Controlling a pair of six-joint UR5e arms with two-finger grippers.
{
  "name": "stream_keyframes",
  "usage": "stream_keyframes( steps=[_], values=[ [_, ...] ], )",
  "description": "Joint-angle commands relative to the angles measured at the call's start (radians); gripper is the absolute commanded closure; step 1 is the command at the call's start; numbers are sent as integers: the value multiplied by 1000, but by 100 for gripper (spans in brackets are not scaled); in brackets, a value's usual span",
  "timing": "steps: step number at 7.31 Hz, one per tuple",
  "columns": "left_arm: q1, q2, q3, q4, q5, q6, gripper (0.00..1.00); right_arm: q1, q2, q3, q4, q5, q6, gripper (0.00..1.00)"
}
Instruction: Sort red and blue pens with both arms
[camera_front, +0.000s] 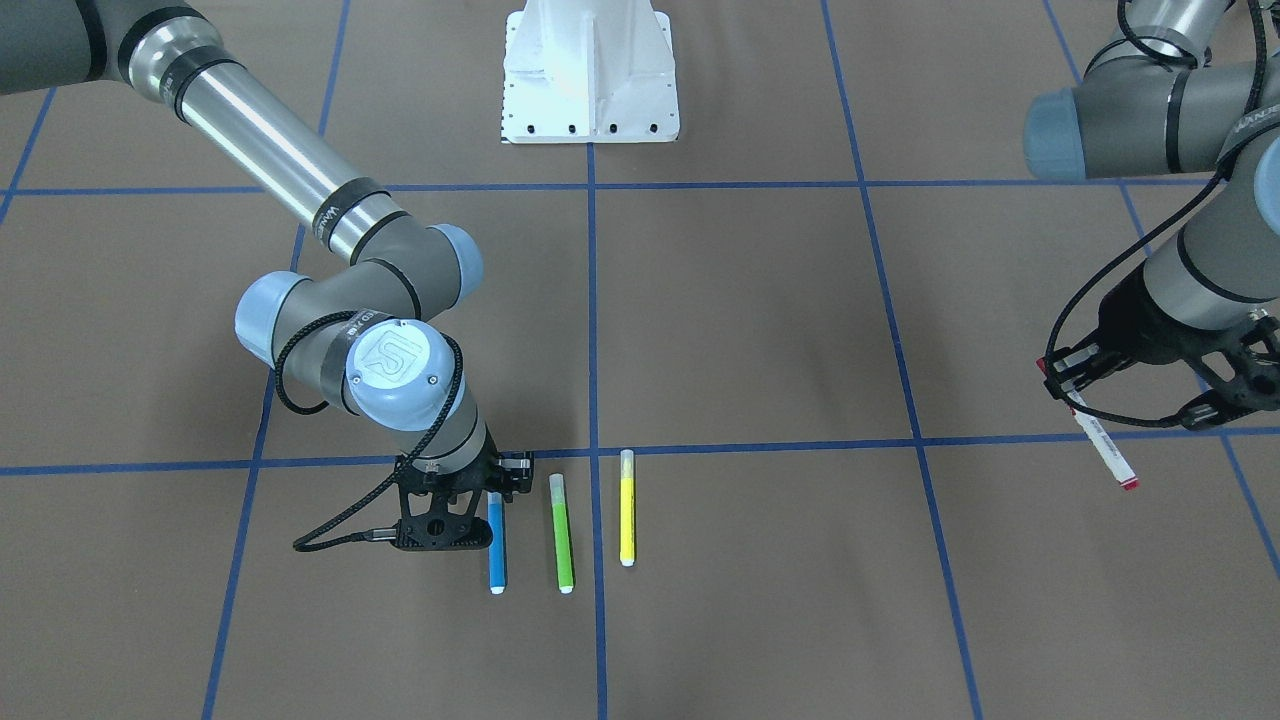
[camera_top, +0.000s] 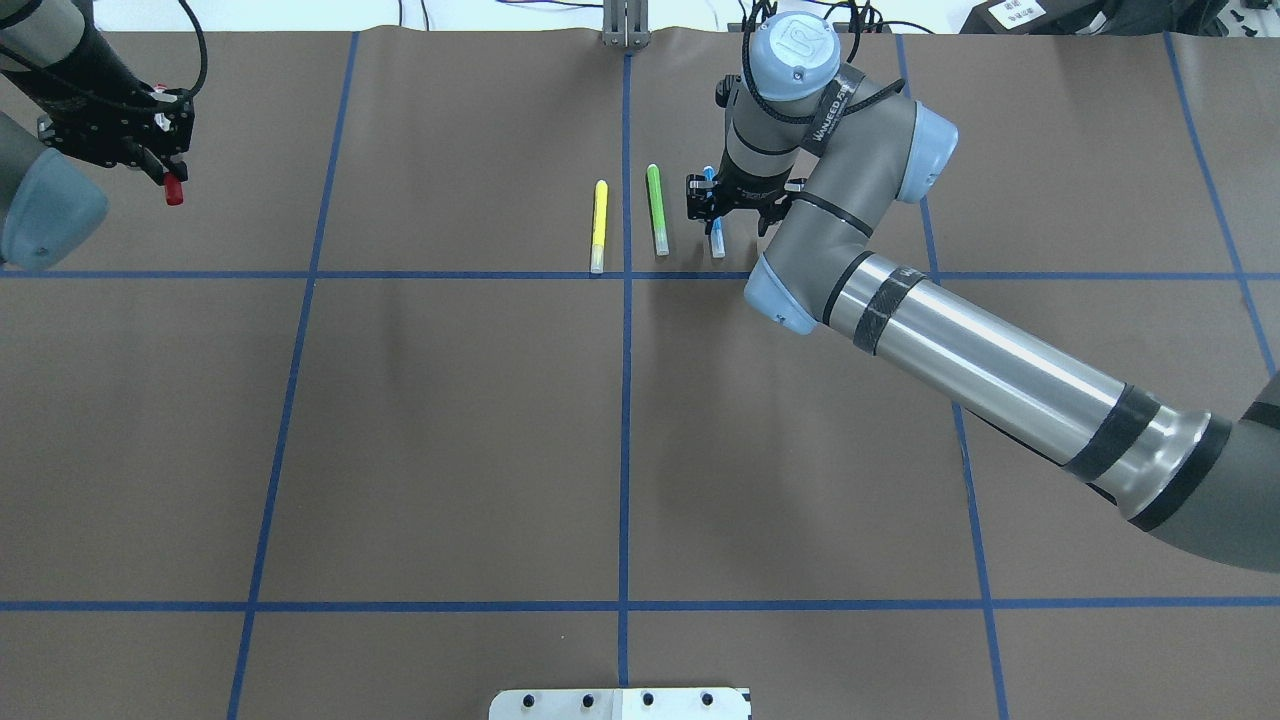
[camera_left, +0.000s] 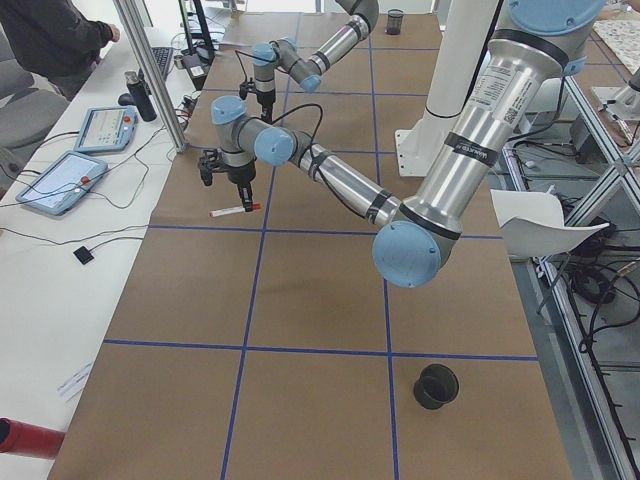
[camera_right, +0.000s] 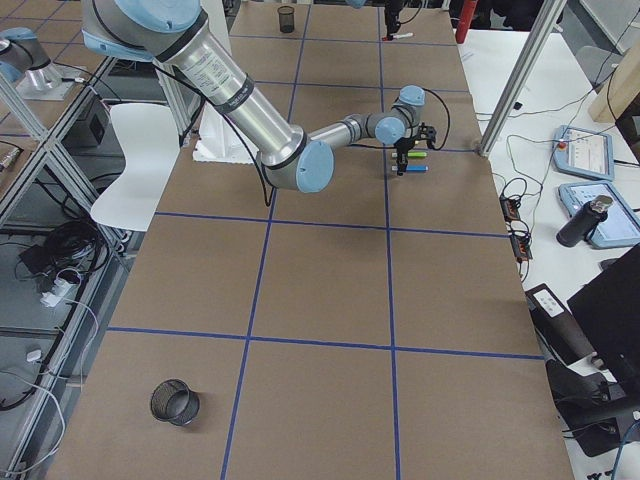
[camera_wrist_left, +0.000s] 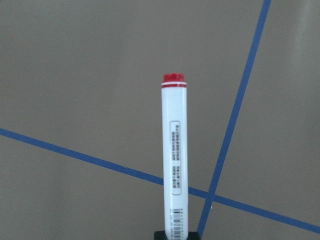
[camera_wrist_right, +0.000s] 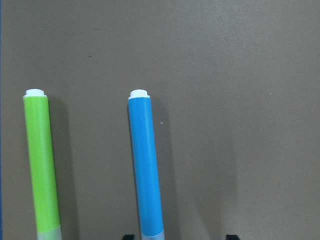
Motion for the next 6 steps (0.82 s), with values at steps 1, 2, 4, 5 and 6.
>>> stream_keyframes(
  steps=[1, 2, 4, 5, 6],
  values=[
    [-7, 31, -3, -3, -3, 4, 100, -7, 8, -18, 0, -1, -12, 36],
    [-7, 31, -3, -3, -3, 4, 100, -8, 8, -20, 0, -1, -16, 39],
    [-7, 31, -3, -5, -3, 4, 100, -9, 11, -21, 0, -1, -13, 61],
    [-7, 31, -3, -5, -3, 4, 100, -9, 12, -23, -2, -1, -4, 80],
    [-7, 31, -4, -5, -3, 4, 100, -9, 10, -23, -2, -3, -3, 100]
  ],
)
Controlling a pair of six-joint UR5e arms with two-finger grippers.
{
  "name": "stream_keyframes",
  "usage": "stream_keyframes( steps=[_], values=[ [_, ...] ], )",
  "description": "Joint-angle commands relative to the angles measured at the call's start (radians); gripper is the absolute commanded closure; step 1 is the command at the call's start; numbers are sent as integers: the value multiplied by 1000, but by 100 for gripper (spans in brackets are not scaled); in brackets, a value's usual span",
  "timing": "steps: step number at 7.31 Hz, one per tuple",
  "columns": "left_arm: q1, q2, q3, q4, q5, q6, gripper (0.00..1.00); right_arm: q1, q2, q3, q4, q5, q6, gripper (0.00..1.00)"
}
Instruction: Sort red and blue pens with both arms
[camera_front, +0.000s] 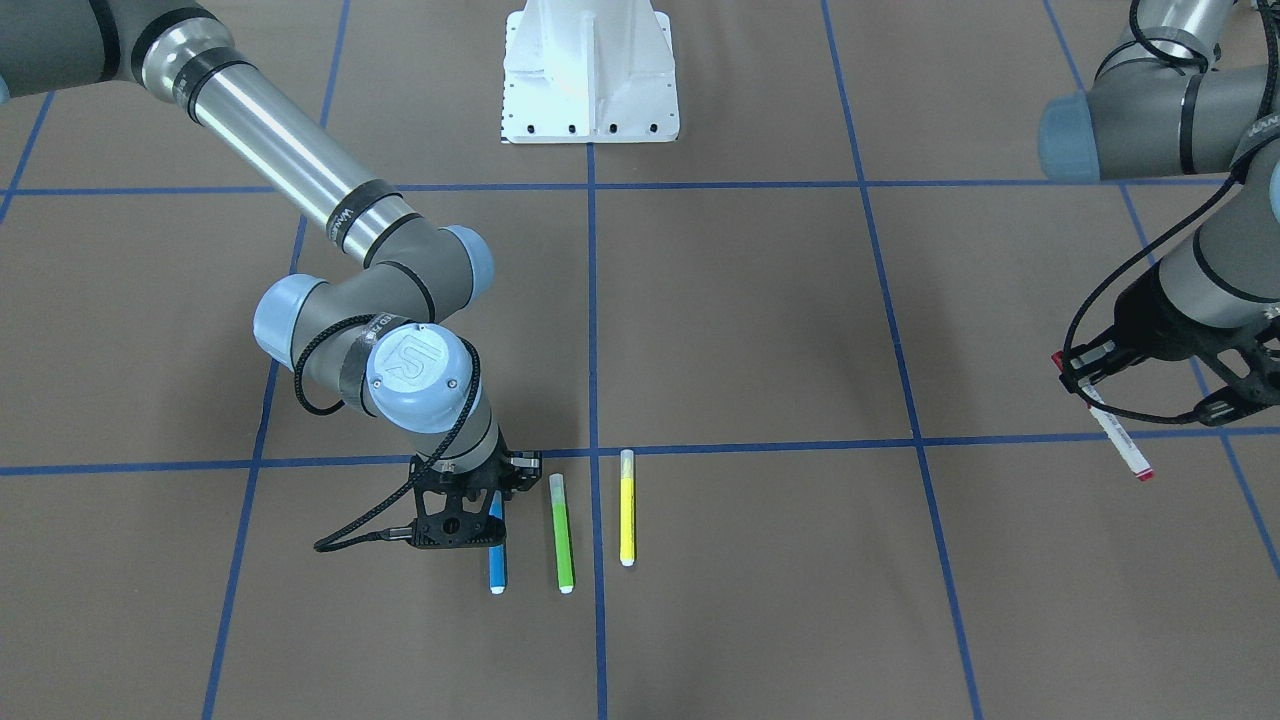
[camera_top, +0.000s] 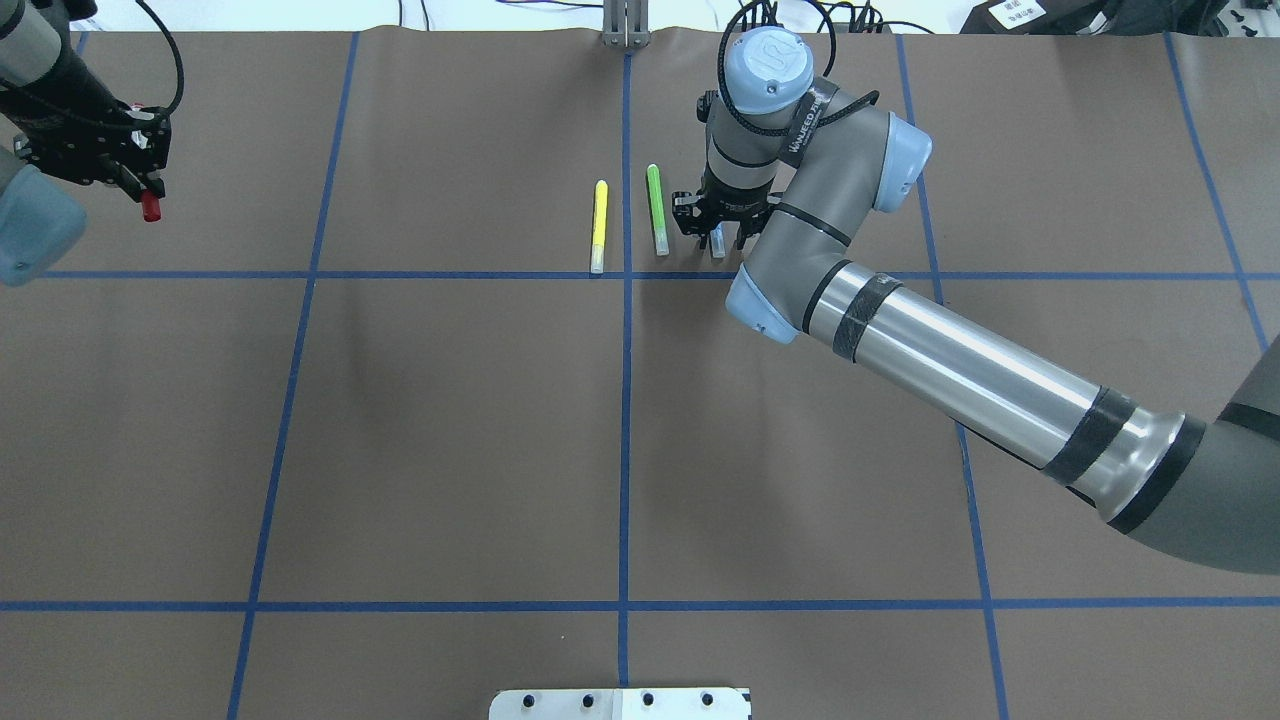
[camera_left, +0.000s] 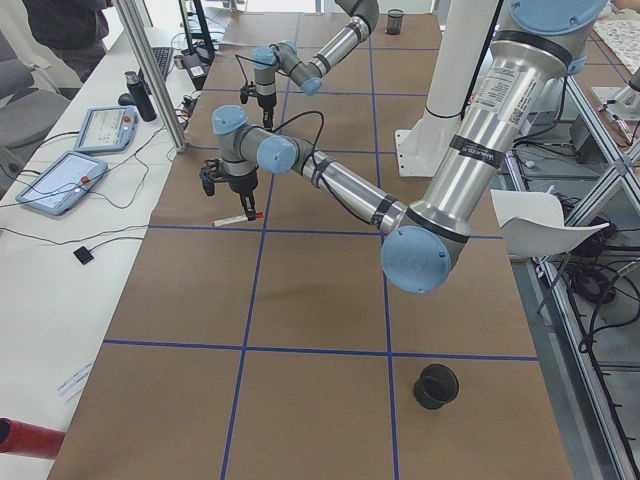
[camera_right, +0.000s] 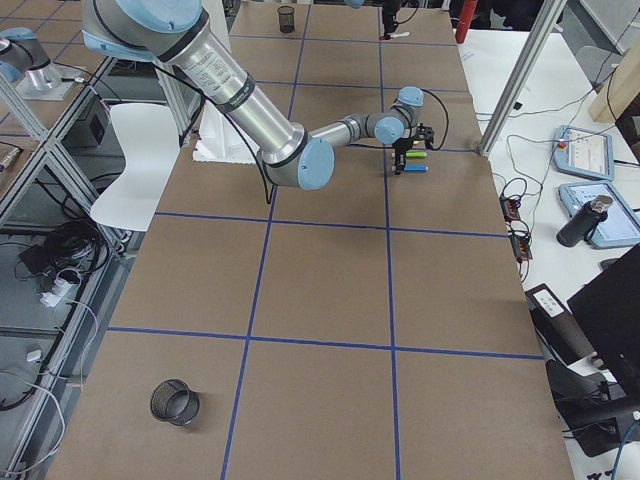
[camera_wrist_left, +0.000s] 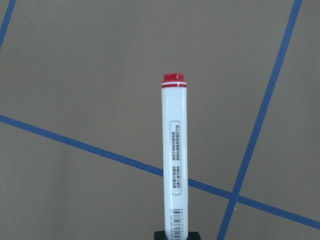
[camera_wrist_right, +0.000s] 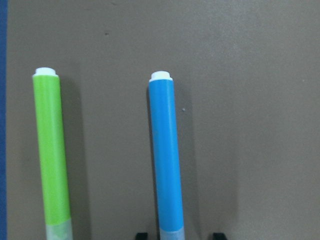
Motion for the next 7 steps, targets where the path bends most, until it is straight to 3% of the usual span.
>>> stream_keyframes(
  steps=[1, 3, 5, 7],
  values=[
    [0, 0, -1, 1, -2, 0, 100, 0, -1, 1, -2, -1, 2, 100],
    [-21, 14, -7, 3, -12, 2, 100, 11, 5, 10, -7, -1, -11, 100],
    [-105, 140, -38, 5, -93, 108, 100, 38, 21, 27, -16, 6, -9, 100],
    [-179, 268, -41, 6, -92, 275, 100, 60, 19, 111, -115, 8, -17, 100]
  ],
)
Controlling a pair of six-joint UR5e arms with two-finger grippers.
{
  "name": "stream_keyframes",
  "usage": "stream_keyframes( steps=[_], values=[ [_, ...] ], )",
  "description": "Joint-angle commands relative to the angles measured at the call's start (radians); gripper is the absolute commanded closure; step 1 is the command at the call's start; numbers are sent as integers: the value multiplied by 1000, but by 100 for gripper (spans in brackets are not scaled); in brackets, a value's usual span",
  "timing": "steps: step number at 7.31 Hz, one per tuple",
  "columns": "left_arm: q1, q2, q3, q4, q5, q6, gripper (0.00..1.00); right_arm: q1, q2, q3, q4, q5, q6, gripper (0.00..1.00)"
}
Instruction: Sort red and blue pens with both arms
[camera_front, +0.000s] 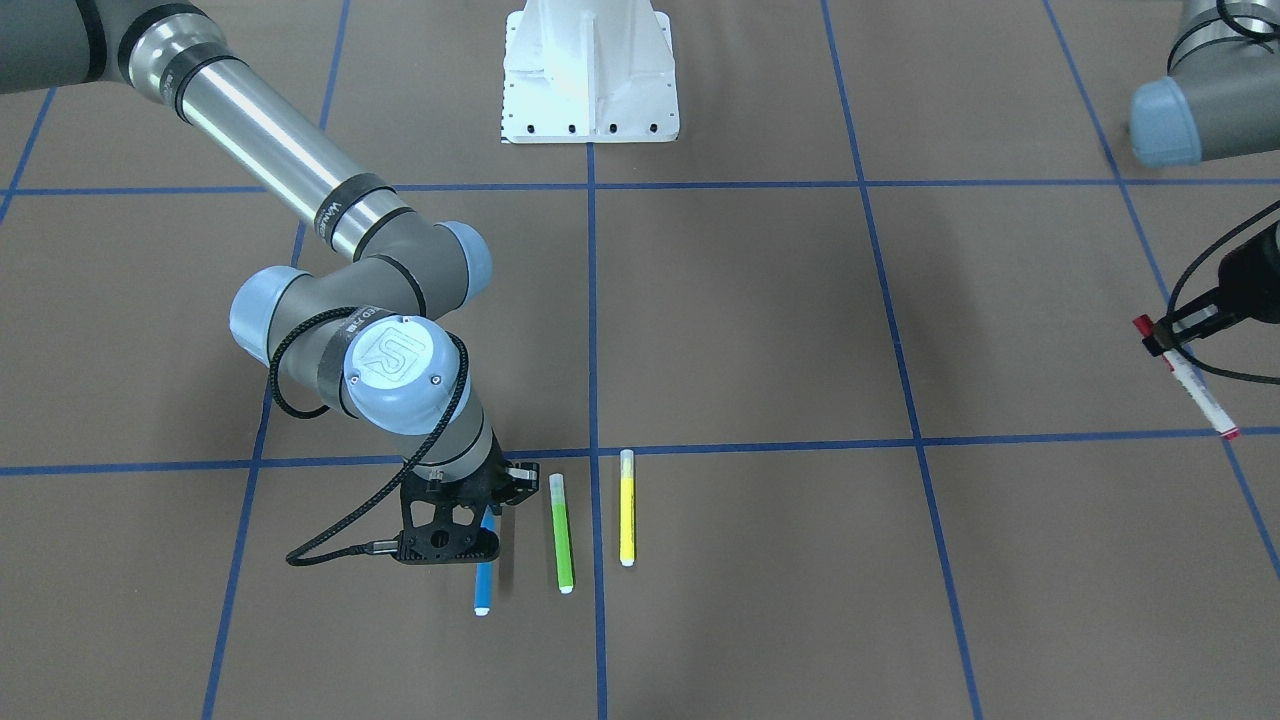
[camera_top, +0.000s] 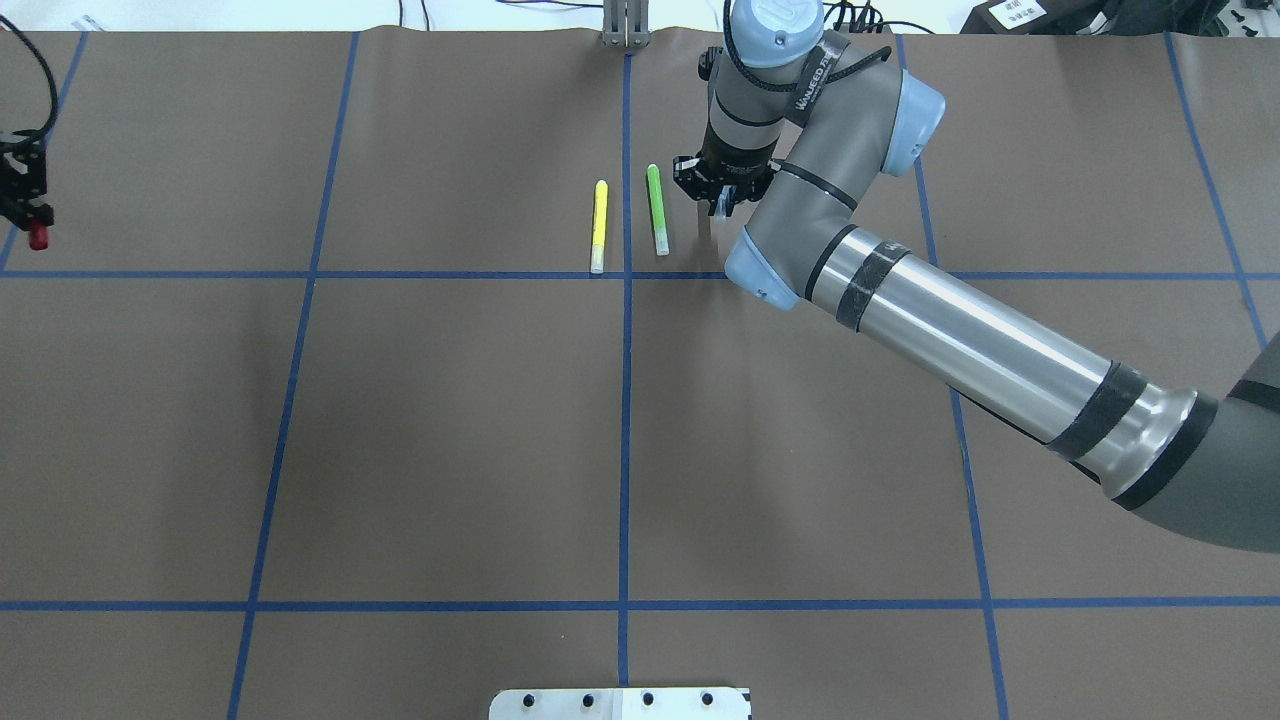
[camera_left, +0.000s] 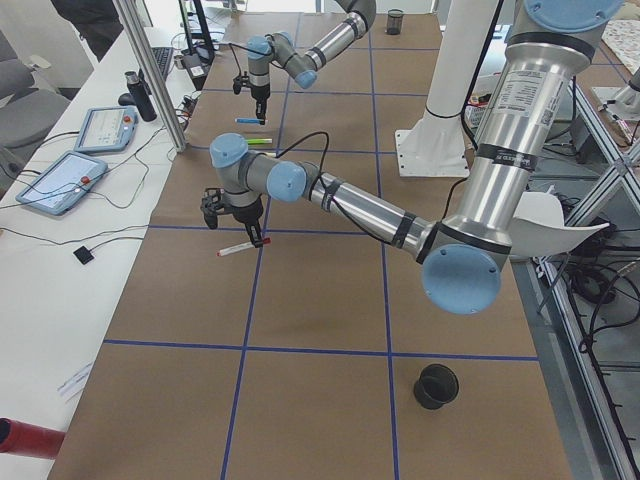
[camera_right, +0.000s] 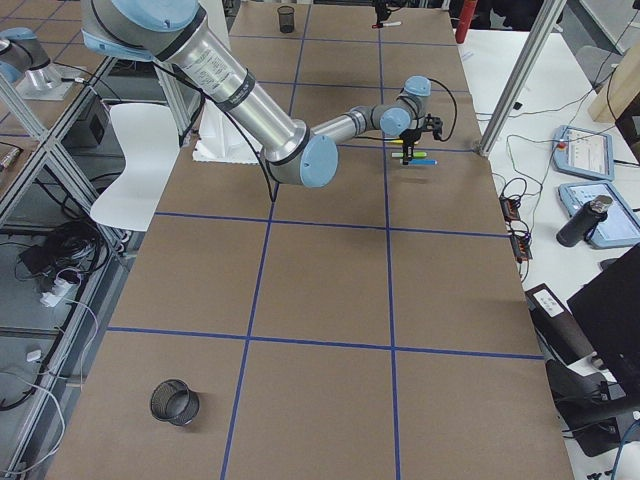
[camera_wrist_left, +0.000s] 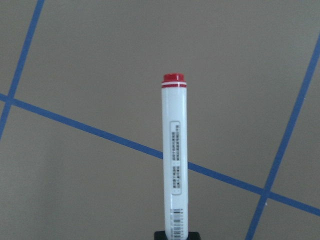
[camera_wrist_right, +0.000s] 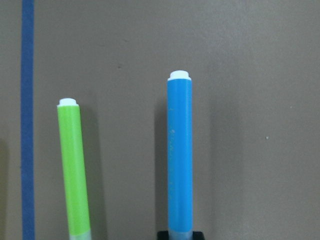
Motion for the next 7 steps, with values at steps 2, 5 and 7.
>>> stream_keyframes(
  steps=[2, 5, 7],
  values=[
    [-122, 153, -9, 6, 6, 244, 100, 38, -9, 82, -135, 0, -127, 100],
    [-206, 331, -77, 48, 37, 466, 100, 93, -53, 190, -319, -7, -301, 100],
    [-248, 374, -152, 223, 230, 667, 100, 140, -100, 291, -461, -14, -425, 100]
  ],
)
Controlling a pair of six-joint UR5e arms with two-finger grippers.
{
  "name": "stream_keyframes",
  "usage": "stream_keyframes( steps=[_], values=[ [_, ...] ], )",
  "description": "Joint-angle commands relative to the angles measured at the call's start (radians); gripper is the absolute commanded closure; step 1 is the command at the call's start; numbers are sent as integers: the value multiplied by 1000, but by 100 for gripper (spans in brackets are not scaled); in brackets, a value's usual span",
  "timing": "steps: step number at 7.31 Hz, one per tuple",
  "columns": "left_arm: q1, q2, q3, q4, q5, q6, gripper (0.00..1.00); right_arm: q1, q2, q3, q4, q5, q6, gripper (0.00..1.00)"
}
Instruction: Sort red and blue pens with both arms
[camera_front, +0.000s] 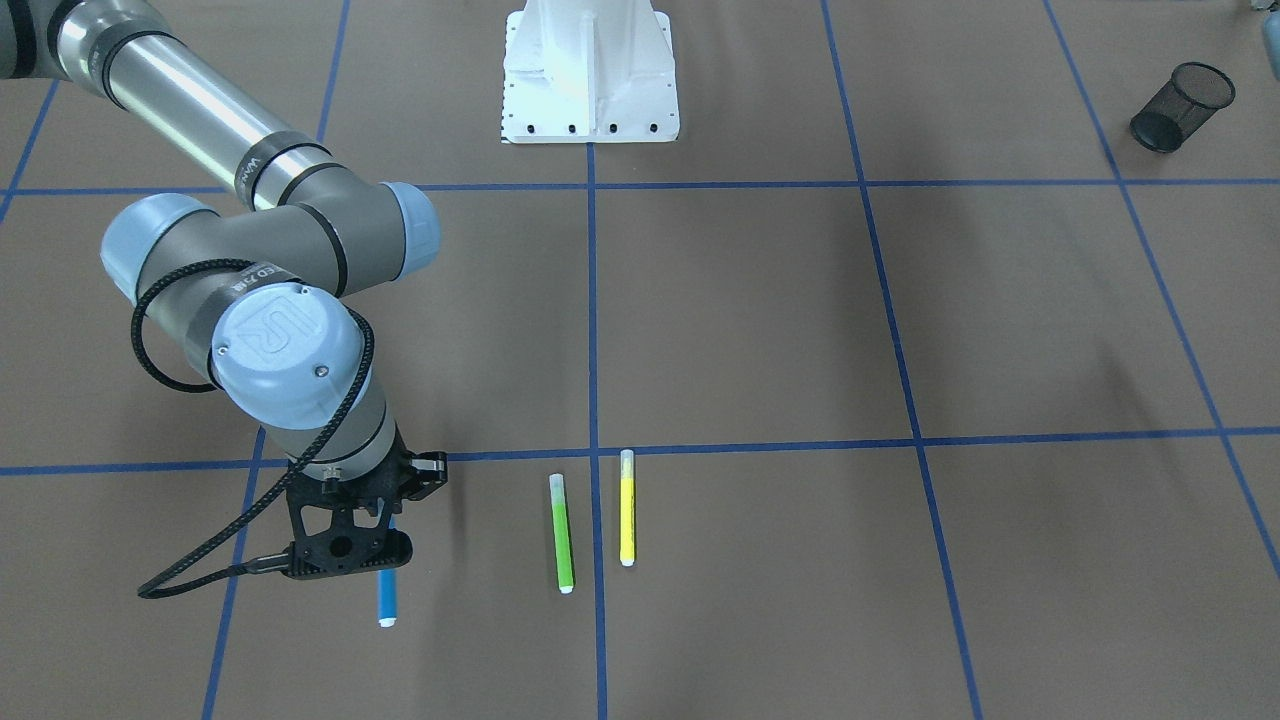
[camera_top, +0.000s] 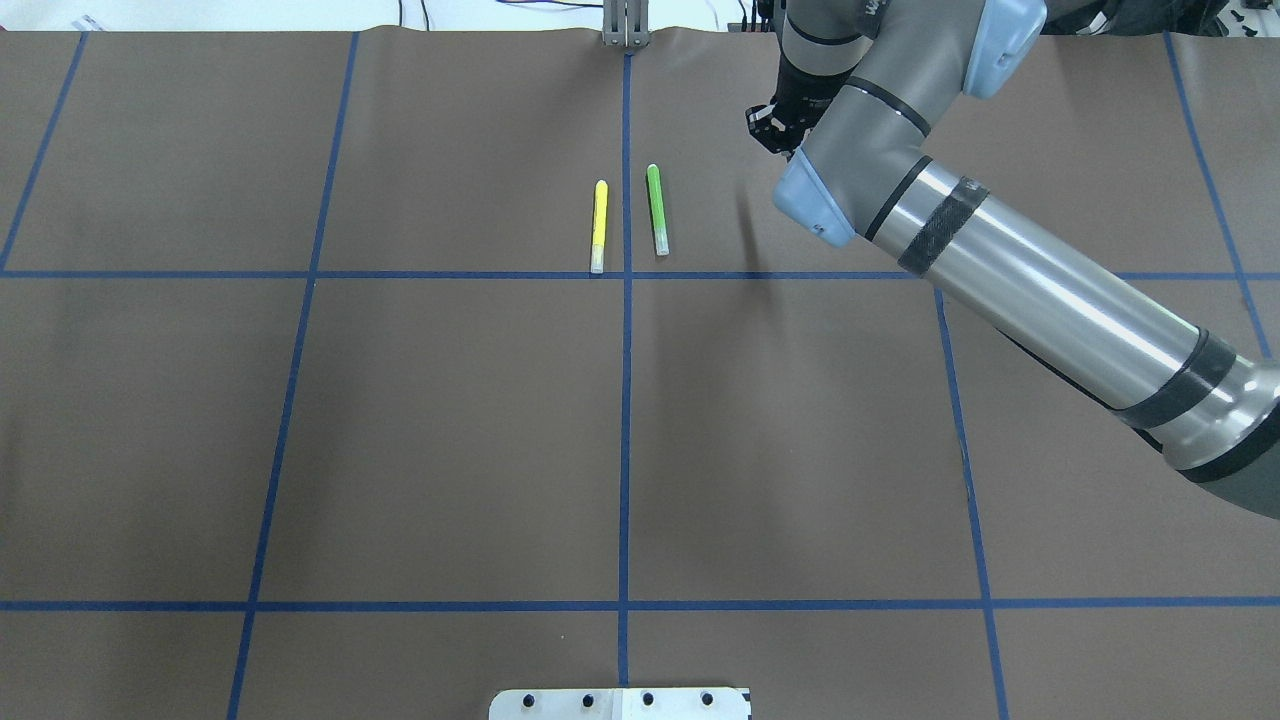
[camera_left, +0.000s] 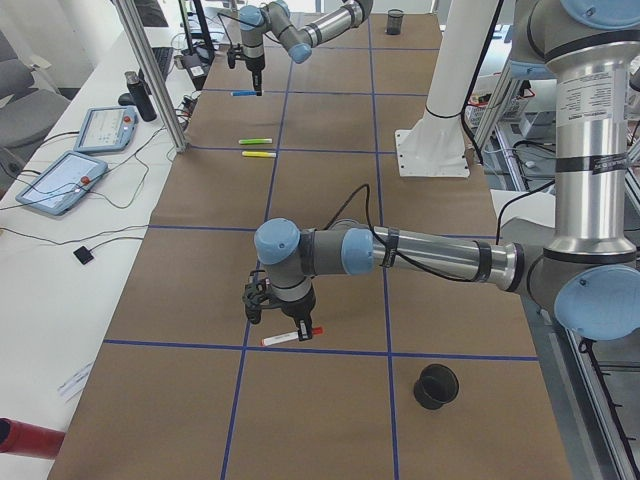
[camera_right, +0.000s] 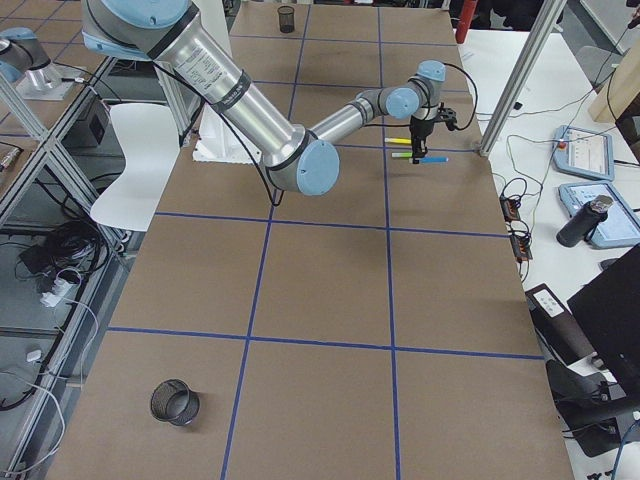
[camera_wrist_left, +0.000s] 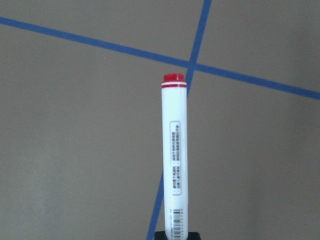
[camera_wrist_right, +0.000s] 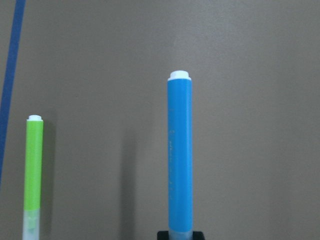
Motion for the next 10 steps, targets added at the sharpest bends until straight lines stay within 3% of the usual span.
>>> stream_keyframes(
  steps=[1, 3, 5, 8, 10],
  values=[
    [-74, 42, -46, 113, 137, 191, 100, 58, -68, 112, -156, -40, -203, 100],
    [-96, 109, -52, 138, 149, 245, 100, 161, -144, 128, -171, -58, -426, 100],
    [-107, 131, -86, 361, 116, 247, 100, 261, -208, 145, -173, -58, -612, 100],
    [-145, 192, -22, 604, -219, 238, 100, 351, -326, 263, -237, -44, -772, 100],
    [-212, 237, -51, 774, -274, 244, 100, 365, -363, 280, -236, -35, -775, 100]
  ],
)
